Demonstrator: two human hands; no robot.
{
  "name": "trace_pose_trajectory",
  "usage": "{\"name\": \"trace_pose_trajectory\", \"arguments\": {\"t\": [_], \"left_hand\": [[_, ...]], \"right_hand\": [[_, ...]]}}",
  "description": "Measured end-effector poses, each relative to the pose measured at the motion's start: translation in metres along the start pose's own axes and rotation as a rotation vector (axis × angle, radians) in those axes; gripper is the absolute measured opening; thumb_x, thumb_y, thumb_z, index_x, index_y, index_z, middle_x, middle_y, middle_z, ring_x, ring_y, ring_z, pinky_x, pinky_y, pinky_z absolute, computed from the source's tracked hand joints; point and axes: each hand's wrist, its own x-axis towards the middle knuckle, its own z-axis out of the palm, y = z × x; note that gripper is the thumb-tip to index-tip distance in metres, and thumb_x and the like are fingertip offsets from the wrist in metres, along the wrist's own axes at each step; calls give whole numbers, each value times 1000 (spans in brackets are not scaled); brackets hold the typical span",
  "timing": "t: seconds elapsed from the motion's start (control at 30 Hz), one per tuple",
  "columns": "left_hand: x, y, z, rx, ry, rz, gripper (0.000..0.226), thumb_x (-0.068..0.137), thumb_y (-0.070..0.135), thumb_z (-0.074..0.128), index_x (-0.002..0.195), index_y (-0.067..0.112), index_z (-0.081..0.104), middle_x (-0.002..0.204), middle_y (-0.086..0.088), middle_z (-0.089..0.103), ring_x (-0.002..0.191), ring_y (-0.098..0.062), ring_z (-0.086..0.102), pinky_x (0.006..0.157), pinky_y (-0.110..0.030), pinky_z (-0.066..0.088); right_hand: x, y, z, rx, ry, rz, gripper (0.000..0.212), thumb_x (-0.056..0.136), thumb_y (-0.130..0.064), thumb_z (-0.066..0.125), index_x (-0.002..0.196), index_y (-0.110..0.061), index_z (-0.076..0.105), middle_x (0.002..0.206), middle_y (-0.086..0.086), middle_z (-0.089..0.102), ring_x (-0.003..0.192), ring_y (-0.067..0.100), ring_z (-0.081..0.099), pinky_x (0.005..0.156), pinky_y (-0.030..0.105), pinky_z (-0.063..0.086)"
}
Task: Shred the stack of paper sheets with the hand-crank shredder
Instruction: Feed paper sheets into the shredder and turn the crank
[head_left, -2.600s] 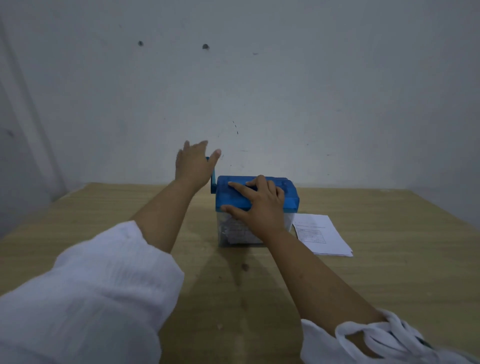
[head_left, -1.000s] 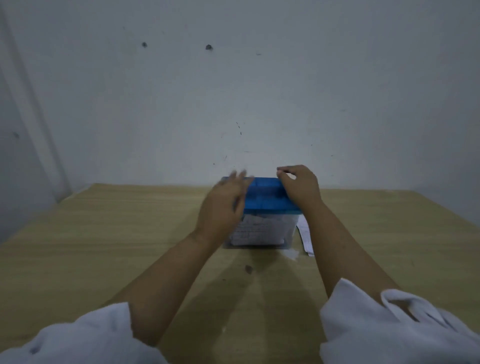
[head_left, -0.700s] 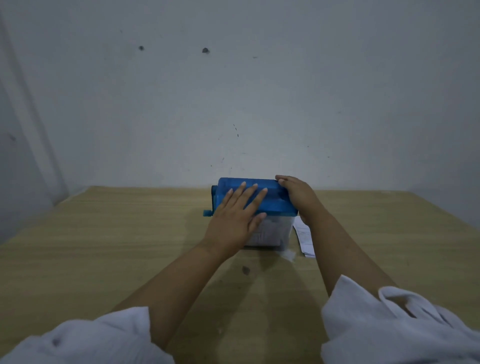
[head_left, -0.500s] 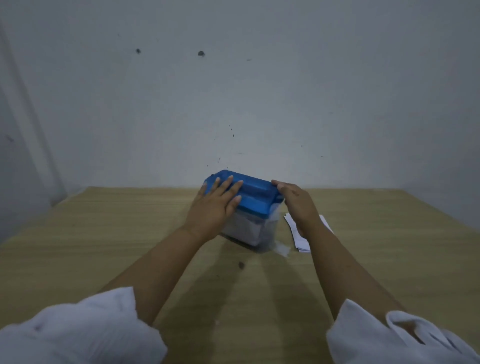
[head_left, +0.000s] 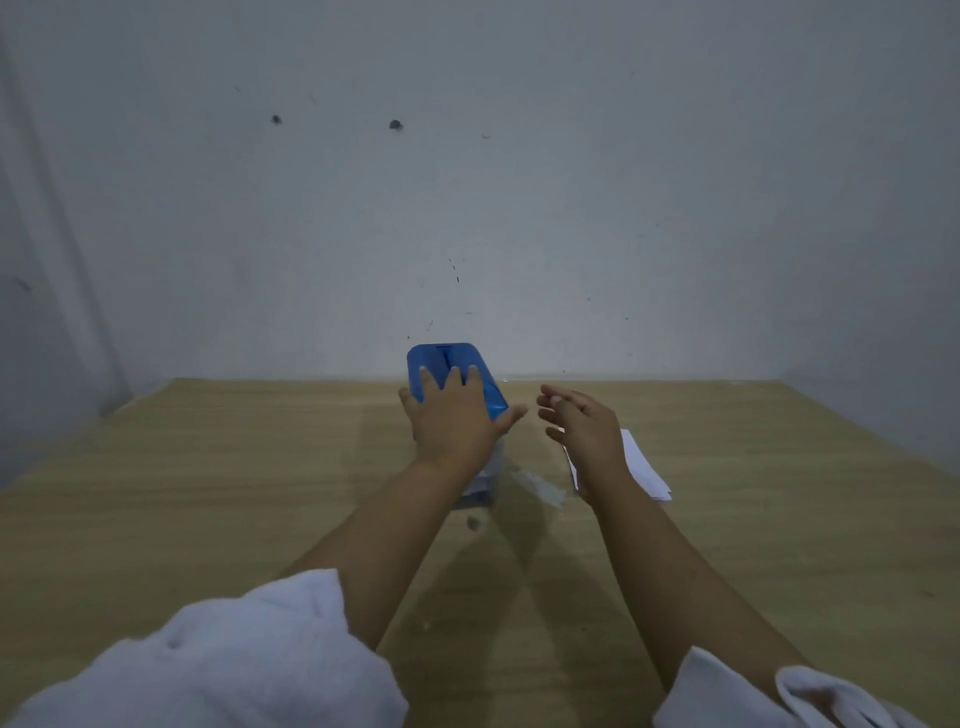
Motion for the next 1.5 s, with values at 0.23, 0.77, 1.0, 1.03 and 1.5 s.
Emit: {"name": "trace_pose_trajectory", "arguments": {"t": [0.23, 0.77, 1.0, 1.03, 1.5], "left_hand": [[5, -36, -9, -277, -7, 289, 64, 88, 47, 54, 145, 25, 34, 151, 6, 33, 144, -17, 16, 117, -46, 9], [23, -92, 5, -145, 76, 202, 45, 101, 39, 29, 147, 37, 23, 157, 10, 17, 146, -15, 6, 116, -43, -5], [4, -46, 28, -74, 250, 111, 65, 98, 51, 14, 150, 12, 16, 158, -2, 13, 146, -19, -3, 116, -39, -8], [-1, -38, 35, -175, 289, 192, 69, 95, 52, 12, 150, 11, 18, 157, -2, 15, 146, -17, -2, 116, -36, -7], [-9, 68, 120, -349, -295, 419, 62, 98, 48, 33, 151, 23, 13, 159, 3, 4, 146, -13, 7, 116, -29, 8]], "right_hand": [[22, -12, -3, -443, 9, -410, 28, 97, -12, 46, 120, -10, 62, 123, 7, 56, 111, 14, 52, 96, 21, 38], [26, 12, 39, -959, -211, -438, 50, 100, -40, 29, 147, -24, 25, 156, 3, 14, 144, 23, 7, 115, 35, 18], [13, 14, 10, -855, -244, -602, 51, 99, -43, 32, 146, -23, 29, 154, -2, 26, 142, 14, 21, 111, 36, 26], [12, 17, -3, -778, -179, -624, 51, 97, -42, 34, 143, -20, 36, 148, -1, 37, 137, 14, 33, 108, 36, 30], [36, 80, -104, -1173, 244, 87, 49, 93, -45, 46, 128, -10, 49, 131, 9, 43, 121, 28, 37, 96, 36, 31]]}}
